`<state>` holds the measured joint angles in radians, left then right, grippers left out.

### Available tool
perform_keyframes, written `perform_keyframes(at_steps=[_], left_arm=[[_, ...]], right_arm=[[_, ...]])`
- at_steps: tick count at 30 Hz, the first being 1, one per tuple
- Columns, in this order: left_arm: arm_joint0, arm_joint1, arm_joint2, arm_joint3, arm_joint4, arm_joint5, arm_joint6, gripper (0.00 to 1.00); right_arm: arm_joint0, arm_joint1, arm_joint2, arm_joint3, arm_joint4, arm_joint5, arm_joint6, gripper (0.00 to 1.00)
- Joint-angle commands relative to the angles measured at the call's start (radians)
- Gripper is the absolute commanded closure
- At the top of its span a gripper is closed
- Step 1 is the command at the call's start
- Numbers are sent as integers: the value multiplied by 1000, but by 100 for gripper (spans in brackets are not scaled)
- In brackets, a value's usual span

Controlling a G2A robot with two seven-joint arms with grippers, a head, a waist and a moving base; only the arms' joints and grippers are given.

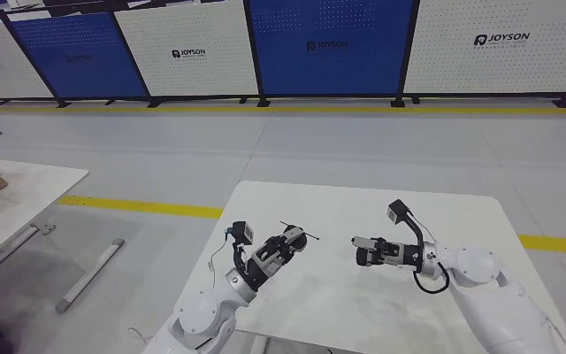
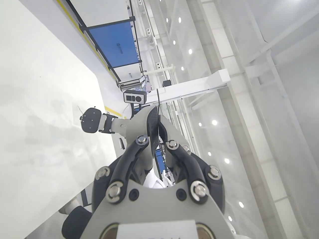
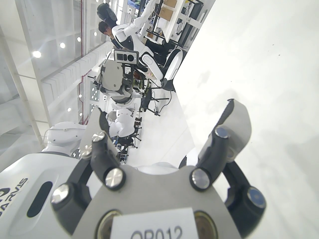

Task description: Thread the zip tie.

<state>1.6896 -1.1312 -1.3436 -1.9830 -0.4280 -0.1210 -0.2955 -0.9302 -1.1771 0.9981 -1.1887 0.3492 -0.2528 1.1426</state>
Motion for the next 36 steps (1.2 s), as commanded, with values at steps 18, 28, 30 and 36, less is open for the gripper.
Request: perform_keyframes(at_steps=[18, 28, 30, 36], left_arm=[[59, 1, -46, -67, -75, -112, -45, 100], [-53, -7, 63, 87, 153, 42, 36, 100], [-67, -9, 79, 119, 184, 51, 45, 100], [-82, -7, 122, 183, 341, 92, 50, 100]], right_arm=[[0, 0, 0, 0, 0, 0, 0, 0], [0, 0, 0, 0, 0, 0, 0, 0], [0, 0, 0, 0, 0, 0, 0, 0], [0, 0, 0, 0, 0, 0, 0, 0]])
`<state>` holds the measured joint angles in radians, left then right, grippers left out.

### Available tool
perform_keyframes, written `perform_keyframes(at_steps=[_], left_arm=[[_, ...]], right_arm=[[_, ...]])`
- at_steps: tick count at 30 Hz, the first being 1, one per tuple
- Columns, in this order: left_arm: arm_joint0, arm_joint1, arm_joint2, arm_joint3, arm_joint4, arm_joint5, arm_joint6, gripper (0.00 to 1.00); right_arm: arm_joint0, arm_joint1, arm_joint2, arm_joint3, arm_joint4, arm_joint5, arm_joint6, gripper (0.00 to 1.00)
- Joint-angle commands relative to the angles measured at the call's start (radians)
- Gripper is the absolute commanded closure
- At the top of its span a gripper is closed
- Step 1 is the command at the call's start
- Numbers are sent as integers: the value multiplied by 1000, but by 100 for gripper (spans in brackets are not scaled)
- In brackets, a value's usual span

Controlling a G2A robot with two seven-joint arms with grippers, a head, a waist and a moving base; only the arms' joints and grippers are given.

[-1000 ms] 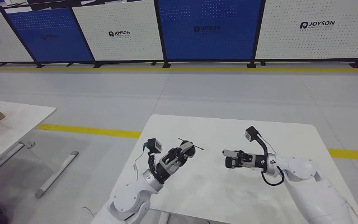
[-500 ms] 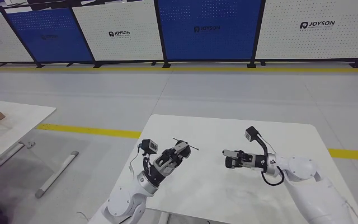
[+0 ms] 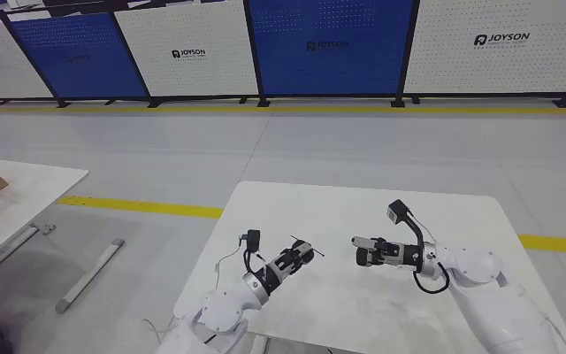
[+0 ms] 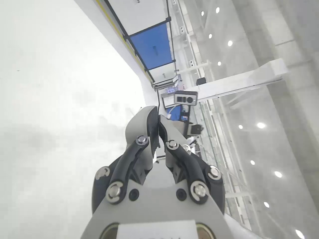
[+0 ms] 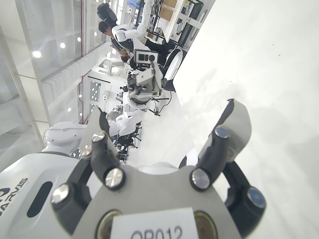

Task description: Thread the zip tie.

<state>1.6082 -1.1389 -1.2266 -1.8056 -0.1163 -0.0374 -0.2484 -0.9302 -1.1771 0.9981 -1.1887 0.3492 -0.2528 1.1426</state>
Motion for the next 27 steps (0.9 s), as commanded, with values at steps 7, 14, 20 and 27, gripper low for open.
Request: perform_keyframes(at_steps=[7, 14, 20, 27], left_arm=[[-1, 0, 6, 6, 33, 9, 5, 100], [-1, 0, 6, 6, 33, 9, 5, 100], [-8, 2, 28, 25, 127, 37, 14, 100], [-6, 2, 31, 25, 135, 29, 12, 100]], right_arm=[[0, 0, 0, 0, 0, 0, 0, 0], [0, 0, 0, 0, 0, 0, 0, 0], [0, 0, 0, 0, 0, 0, 0, 0], [0, 0, 0, 0, 0, 0, 0, 0]])
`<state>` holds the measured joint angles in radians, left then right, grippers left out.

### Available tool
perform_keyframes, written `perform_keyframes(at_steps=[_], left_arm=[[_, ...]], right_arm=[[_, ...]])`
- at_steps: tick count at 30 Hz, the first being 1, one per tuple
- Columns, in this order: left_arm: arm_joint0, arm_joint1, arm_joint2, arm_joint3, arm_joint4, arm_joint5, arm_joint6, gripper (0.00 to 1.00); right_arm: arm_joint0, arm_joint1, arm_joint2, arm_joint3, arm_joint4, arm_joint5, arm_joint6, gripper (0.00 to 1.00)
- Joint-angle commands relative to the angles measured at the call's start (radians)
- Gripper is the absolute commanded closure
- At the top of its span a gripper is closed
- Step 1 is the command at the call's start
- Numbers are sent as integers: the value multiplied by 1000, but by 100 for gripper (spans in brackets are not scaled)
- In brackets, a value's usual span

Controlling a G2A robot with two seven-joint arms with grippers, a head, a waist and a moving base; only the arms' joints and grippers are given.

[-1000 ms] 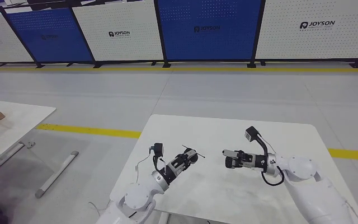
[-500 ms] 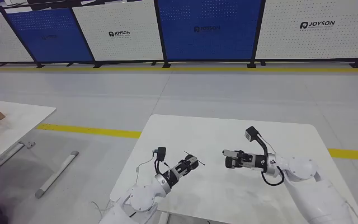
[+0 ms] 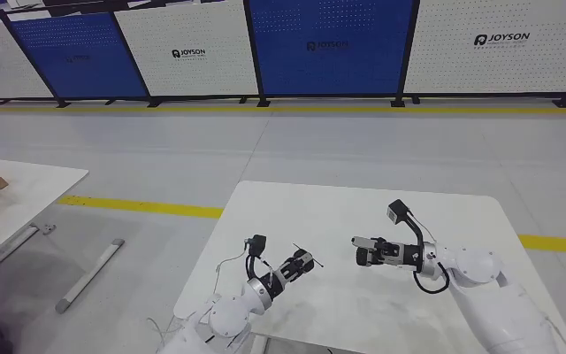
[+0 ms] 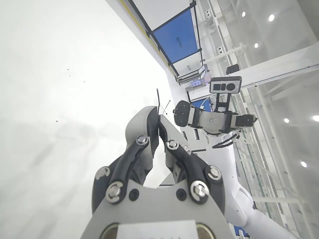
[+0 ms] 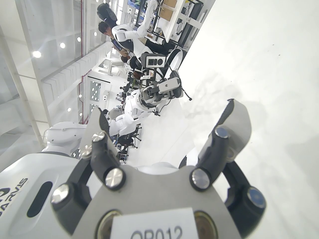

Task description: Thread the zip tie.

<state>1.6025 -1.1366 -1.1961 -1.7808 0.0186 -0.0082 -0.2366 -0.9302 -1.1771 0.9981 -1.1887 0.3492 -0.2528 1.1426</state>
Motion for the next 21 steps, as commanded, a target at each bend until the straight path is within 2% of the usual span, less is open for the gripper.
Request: perform_keyframes(at_steps=[1, 5, 8, 11, 15, 19, 21], left_arm=[[0, 0, 0, 0, 0, 0, 0, 100], [0, 0, 1, 1, -4, 0, 0, 100], [-7, -4, 4, 2, -70, -20, -9, 100], [-5, -6, -20, -17, -187, -52, -26, 100], [28, -4, -69, -70, -272, -115, -4, 100], [65, -5, -110, -145, -338, -143, 40, 100], [75, -3, -123, -171, -345, -142, 32, 100]], right_arm=[[0, 0, 0, 0, 0, 0, 0, 0], [0, 0, 0, 0, 0, 0, 0, 0], [0, 0, 0, 0, 0, 0, 0, 0], [0, 0, 0, 0, 0, 0, 0, 0], [0, 0, 0, 0, 0, 0, 0, 0], [0, 0, 0, 0, 0, 0, 0, 0], [0, 0, 0, 0, 0, 0, 0, 0]])
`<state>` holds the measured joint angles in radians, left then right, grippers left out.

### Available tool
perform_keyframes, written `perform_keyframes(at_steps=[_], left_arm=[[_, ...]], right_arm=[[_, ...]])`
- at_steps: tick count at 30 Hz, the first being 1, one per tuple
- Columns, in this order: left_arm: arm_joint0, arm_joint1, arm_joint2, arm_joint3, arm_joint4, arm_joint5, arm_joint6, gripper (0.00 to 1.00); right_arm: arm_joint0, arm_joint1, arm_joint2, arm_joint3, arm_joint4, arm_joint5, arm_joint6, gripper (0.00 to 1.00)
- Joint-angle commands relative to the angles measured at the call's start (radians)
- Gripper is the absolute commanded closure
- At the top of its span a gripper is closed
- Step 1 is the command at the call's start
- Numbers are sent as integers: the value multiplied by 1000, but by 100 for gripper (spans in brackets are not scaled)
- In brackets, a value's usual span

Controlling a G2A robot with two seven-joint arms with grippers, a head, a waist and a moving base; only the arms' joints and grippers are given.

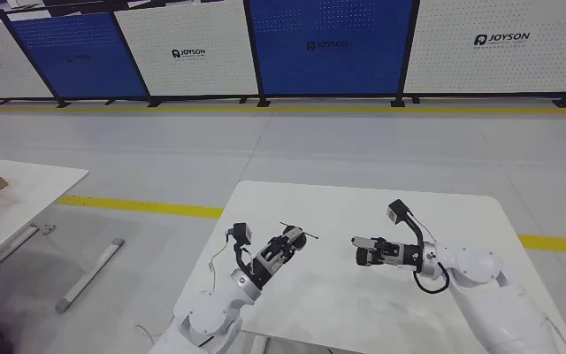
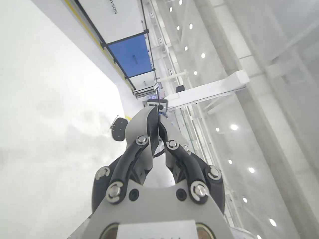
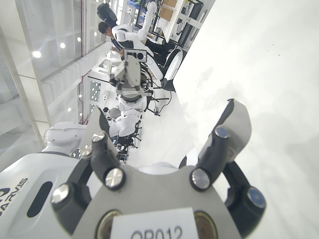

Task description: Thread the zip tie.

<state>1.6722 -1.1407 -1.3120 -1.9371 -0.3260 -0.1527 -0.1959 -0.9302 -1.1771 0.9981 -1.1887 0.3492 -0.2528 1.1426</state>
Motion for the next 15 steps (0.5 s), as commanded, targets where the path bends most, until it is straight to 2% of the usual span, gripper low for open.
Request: perform_keyframes(at_steps=[1, 12, 14, 15], left_arm=[[6, 1, -7, -14, -1, 2, -9, 100], [1, -1, -4, -21, -20, 2, 2, 100], [1, -3, -8, -47, -45, -25, 11, 100], [8, -4, -13, -70, -72, -53, 16, 100]], right_arm=[[0, 0, 0, 0, 0, 0, 0, 0], [0, 0, 0, 0, 0, 0, 0, 0], [0, 0, 0, 0, 0, 0, 0, 0], [0, 0, 0, 0, 0, 0, 0, 0]])
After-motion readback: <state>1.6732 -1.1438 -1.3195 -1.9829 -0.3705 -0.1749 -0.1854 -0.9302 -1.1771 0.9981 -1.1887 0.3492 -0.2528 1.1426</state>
